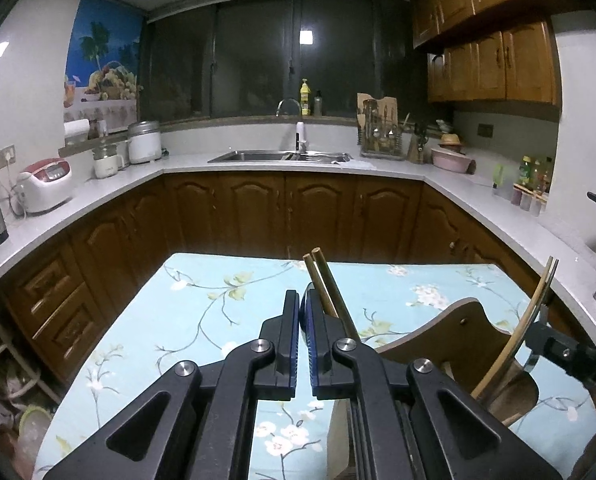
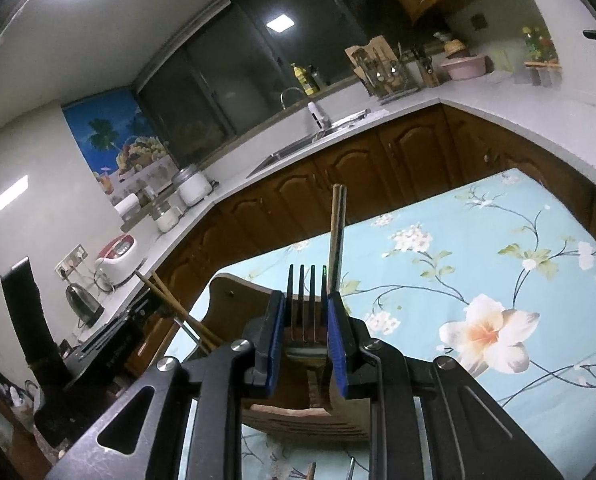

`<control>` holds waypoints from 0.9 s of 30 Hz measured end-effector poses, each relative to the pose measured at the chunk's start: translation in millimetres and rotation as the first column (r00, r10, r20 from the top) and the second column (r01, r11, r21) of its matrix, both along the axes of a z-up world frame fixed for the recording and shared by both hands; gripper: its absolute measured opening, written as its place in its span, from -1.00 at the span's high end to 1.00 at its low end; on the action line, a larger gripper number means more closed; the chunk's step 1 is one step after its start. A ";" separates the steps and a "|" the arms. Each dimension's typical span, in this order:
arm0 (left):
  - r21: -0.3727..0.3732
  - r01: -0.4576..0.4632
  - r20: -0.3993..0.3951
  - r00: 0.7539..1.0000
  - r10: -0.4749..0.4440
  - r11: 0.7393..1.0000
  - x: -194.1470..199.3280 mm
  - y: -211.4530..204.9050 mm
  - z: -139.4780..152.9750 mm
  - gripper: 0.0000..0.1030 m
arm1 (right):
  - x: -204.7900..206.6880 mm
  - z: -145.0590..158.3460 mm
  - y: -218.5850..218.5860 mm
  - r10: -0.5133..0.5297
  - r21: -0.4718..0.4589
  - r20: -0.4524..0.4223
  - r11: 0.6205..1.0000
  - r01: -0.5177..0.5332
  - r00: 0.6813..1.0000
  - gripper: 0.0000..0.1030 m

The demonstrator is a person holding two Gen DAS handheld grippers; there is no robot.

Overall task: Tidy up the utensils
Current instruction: 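Lower the spoon and fork into the wooden holder with both tools, then open both tools to release the spoon and fork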

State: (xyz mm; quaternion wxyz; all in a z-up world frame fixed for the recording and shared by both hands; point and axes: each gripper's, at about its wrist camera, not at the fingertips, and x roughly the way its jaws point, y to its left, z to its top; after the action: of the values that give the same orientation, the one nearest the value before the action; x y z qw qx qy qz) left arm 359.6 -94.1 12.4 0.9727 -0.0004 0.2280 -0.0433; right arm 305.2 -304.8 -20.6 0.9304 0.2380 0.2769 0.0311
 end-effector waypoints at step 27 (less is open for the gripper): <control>-0.035 0.002 -0.020 1.000 -0.003 0.999 8.4 20.8 -10.1 0.11 | 7.0 -8.6 0.6 0.004 -0.008 -0.020 1.000 -0.004 1.000 0.51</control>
State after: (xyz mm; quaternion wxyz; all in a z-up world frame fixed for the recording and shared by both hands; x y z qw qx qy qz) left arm 368.0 -73.3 2.4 0.9701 -0.0176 0.2371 -0.0485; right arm 312.1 -304.2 -29.2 0.9285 0.2341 0.2868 0.0295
